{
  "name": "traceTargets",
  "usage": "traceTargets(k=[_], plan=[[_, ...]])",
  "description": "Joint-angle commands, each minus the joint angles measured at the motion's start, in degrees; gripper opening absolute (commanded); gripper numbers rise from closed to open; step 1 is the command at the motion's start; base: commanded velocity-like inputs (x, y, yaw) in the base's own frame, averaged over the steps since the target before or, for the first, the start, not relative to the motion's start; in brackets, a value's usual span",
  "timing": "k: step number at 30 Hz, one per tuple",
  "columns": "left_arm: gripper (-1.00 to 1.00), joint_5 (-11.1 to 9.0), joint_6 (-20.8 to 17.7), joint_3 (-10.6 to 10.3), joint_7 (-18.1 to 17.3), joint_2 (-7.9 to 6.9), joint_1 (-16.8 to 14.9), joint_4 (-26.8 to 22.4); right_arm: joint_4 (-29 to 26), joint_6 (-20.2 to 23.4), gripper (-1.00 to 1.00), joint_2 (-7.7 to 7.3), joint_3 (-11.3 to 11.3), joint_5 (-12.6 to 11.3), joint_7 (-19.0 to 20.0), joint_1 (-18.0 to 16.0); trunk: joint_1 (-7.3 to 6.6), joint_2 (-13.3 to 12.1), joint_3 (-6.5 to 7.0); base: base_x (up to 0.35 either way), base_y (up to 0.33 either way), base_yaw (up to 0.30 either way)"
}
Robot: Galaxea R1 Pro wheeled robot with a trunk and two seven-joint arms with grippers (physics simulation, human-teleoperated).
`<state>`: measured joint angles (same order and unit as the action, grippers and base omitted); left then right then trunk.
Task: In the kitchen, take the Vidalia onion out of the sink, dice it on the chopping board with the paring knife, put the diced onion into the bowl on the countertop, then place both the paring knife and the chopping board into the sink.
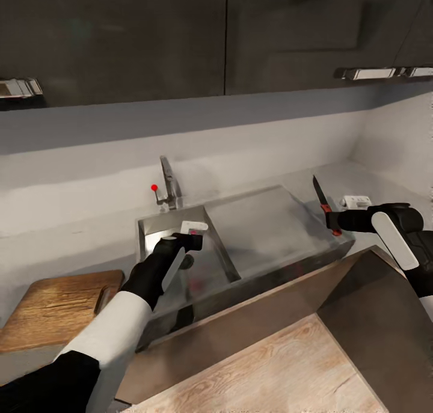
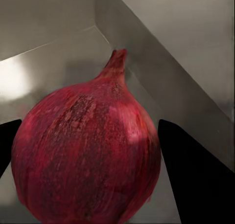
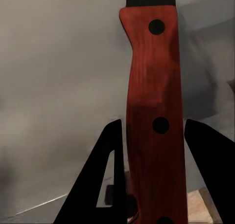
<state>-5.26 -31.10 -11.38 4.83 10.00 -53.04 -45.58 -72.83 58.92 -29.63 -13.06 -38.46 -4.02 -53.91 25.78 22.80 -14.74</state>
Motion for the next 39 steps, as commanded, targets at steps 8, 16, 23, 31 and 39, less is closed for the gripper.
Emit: traceTargets(k=[8,16,23,31,39], plan=[[-1.00,-0.60,-0.21,-0.13,0.44,0.00,-0.04,-0.52,-0.05,0.14,-1.00,-0.03,-0.13,-0.45,-0.37,-0.09,0.00,0.12,-0.12,-0.235,0.000,0.000],[-1.00,-0.62,0.07,-0.29,0.53,0.00,5.34,-12.25,-0.05,0.14,-1.00,-0.06,-0.13,-0.44,-0.37,-0.08,0.00,0.12,-0.12,-0.018,0.000,0.000],[-1.00,-0.60,-0.28,-0.44,0.51,0.00,12.19,-24.25,-0.06,0.14,-1.00,-0.04,-0.14,-0.47,-0.37,-0.06,0.00,0.12,-0.12,0.000,0.000,0.000],[-1.00,-0.54,-5.35,-1.82,0.40,0.00,20.42,-37.20,-0.04,0.13,-1.00,0.01,-0.13,-0.47,-0.37,-0.09,0.00,0.12,-0.12,0.000,0.000,0.000],[-1.00,-0.70,-6.23,-1.99,-19.57,-4.50,23.83,-45.06,-0.03,-0.07,-1.00,0.02,0.04,-0.44,-0.37,-0.06,0.00,0.12,-0.10,0.000,0.000,0.000]])
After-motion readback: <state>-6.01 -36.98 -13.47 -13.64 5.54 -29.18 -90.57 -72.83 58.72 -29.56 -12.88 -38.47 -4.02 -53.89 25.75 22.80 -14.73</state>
